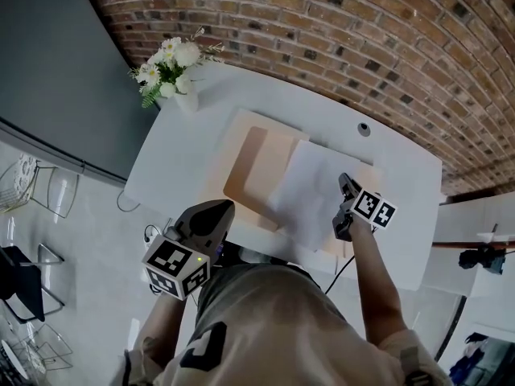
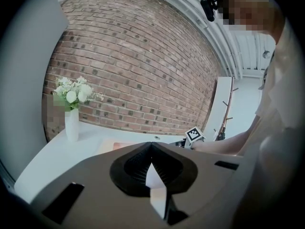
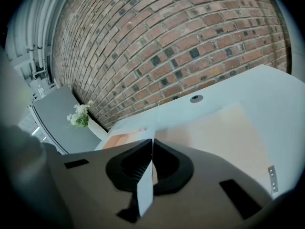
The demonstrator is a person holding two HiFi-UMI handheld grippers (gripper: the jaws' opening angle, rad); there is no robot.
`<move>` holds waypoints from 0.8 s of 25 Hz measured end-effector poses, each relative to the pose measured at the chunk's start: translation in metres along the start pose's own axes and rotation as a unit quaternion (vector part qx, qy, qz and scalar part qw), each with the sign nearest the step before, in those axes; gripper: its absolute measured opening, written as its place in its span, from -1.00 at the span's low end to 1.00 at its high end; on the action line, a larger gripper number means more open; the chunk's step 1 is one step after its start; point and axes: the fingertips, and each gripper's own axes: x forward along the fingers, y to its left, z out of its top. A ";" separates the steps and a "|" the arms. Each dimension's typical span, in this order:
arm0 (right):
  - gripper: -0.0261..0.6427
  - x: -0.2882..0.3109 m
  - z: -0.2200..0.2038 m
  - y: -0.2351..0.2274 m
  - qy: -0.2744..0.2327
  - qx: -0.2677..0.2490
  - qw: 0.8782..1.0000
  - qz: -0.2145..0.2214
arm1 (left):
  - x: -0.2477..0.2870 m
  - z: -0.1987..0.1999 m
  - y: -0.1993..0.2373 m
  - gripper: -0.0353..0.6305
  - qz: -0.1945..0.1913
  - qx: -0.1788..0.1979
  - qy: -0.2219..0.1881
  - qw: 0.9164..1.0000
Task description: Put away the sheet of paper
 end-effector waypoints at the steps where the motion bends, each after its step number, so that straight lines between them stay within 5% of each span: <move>1: -0.85 0.002 0.000 0.002 0.001 0.002 1.000 0.002 | -0.001 0.000 0.001 -0.85 0.002 0.000 -0.001 1.000; 20: -0.85 0.019 -0.004 0.015 -0.003 0.041 0.999 0.007 | -0.011 -0.001 0.019 -0.85 0.011 -0.005 -0.003 1.000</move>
